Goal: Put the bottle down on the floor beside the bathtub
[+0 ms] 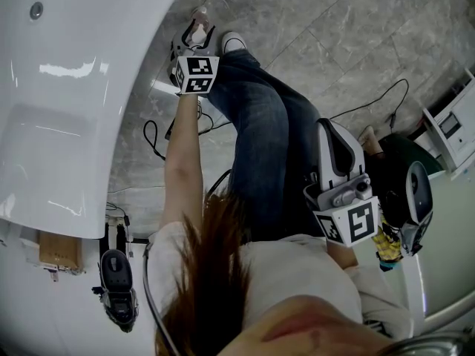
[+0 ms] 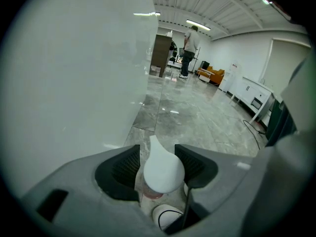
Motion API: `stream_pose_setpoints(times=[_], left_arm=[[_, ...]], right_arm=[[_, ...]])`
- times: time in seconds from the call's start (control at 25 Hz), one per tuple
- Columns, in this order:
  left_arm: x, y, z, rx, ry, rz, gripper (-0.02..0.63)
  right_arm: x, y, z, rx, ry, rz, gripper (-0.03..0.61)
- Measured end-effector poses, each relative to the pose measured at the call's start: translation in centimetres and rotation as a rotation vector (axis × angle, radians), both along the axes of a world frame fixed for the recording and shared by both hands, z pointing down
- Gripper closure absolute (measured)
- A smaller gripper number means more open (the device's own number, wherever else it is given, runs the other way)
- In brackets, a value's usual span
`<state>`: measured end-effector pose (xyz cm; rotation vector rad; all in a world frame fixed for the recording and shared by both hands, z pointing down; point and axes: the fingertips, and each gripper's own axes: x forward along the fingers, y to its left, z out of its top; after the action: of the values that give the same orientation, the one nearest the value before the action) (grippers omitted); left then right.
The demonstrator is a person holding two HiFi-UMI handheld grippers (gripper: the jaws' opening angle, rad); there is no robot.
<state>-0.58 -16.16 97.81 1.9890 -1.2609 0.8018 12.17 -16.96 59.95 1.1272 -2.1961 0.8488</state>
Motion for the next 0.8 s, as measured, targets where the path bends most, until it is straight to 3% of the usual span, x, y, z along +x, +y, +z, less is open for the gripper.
stream_pose_setpoints(times=[0.24, 0.48, 0.8], left_arm=[[-0.3, 0.1, -2.2, 0.017, -0.023, -0.005, 0.374], [-0.4, -0.6, -7.2, 0.085, -0.004, -0.038, 0.377], [-1.3, -1.0, -16.0, 0.178, 0.002, -0.129, 0.541]], right_arm=[[-0.4, 0.6, -1.2, -0.011, -0.011, -0.004, 0.565], [-0.6, 1.4, -3.1, -0.03, -0.023, -0.009, 0.565], [-1.2, 2.3, -7.7, -0.025, -0.061, -0.032, 0.565]])
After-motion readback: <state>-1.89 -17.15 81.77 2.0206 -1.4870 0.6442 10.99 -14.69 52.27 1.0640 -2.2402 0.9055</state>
